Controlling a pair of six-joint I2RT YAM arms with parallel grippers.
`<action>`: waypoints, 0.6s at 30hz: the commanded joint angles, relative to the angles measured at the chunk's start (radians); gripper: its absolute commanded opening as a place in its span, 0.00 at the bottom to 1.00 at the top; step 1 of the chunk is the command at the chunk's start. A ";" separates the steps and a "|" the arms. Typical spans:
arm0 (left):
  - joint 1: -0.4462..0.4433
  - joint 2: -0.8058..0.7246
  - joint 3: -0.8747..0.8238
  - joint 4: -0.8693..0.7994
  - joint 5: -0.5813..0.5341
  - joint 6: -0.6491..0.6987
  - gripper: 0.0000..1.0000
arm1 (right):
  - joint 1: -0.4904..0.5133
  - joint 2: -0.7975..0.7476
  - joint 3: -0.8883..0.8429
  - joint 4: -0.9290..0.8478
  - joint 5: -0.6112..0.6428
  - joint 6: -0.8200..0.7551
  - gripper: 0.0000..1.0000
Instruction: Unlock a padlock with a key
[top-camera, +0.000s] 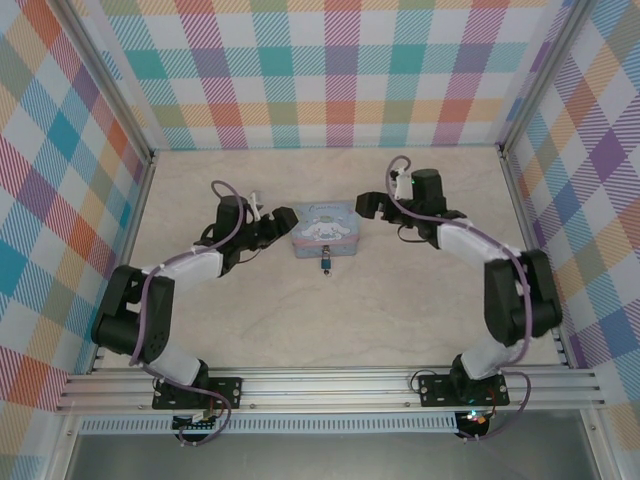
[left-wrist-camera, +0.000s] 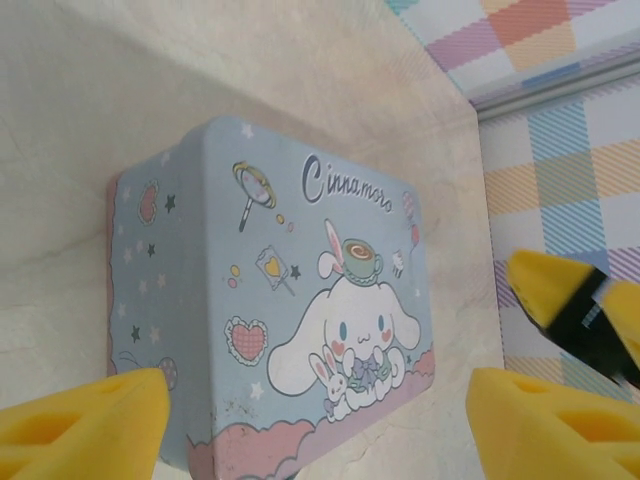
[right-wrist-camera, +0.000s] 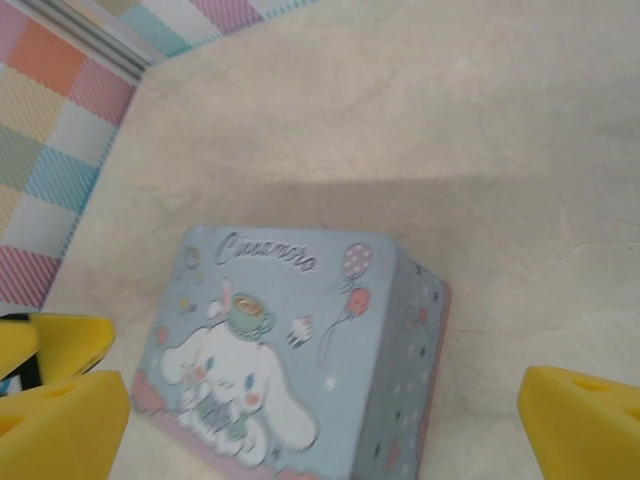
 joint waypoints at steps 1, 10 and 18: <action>0.002 -0.064 -0.009 -0.043 -0.045 0.047 0.78 | 0.051 -0.080 -0.102 -0.002 -0.004 0.021 0.97; 0.000 -0.045 0.040 -0.016 0.014 -0.012 0.78 | 0.316 -0.023 -0.198 0.088 0.099 0.098 0.87; -0.017 0.001 0.101 -0.004 0.062 -0.038 0.78 | 0.360 0.139 -0.166 0.159 0.151 0.128 0.73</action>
